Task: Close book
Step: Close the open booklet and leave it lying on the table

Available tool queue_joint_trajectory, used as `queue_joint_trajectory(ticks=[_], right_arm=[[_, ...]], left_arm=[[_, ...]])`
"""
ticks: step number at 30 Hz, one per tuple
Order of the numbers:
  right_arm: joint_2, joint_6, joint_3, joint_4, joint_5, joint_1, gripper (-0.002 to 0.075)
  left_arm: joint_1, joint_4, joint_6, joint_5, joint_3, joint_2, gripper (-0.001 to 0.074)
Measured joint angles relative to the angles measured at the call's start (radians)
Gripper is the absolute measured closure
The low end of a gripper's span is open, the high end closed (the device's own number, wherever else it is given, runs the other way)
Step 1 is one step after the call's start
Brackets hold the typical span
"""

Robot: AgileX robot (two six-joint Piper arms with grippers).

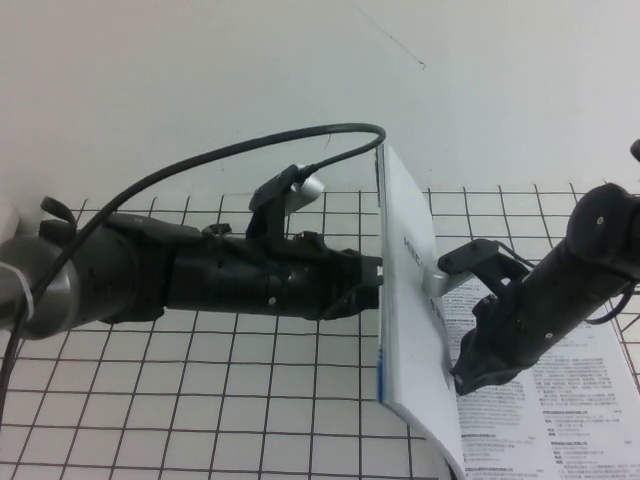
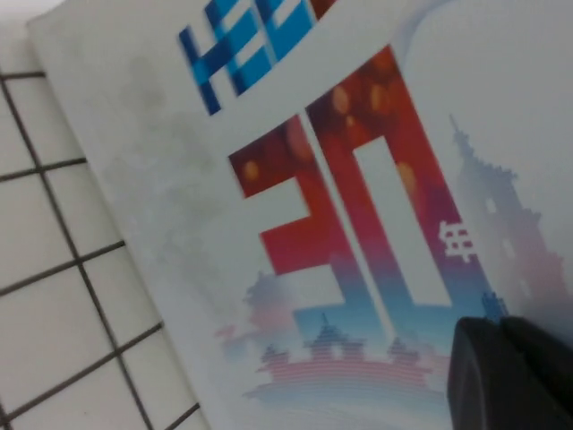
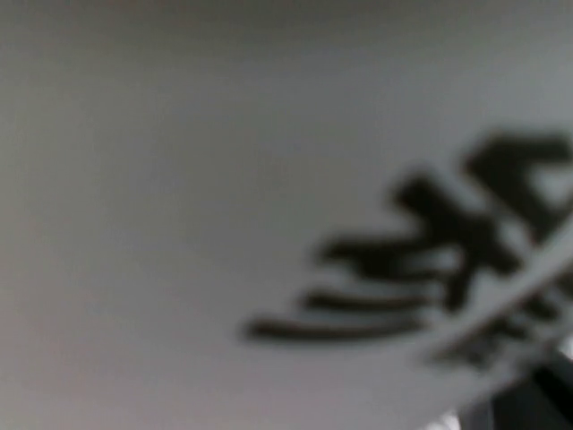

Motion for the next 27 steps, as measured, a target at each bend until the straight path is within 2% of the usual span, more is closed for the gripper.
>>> queue_joint_trajectory(ticks=[7,18,23,27], right_arm=[[-0.098,0.069,-0.080,-0.087,0.091,0.000,0.0729],[-0.404,0.262,-0.369,-0.291,0.299,0.002,0.0729],[-0.588,0.317,-0.406,-0.392,0.345,0.002,0.0729],[-0.734,0.337,-0.348,-0.432,0.358,0.002,0.0729]], left_arm=[[-0.018,0.051,-0.059,0.032,-0.064,0.004,0.0738],[-0.018,0.070,-0.078,0.067,-0.064,-0.105,0.0738],[-0.018,0.180,-0.091,0.046,-0.064,-0.239,0.0738],[-0.018,0.334,-0.158,0.046,-0.064,-0.381,0.0738]])
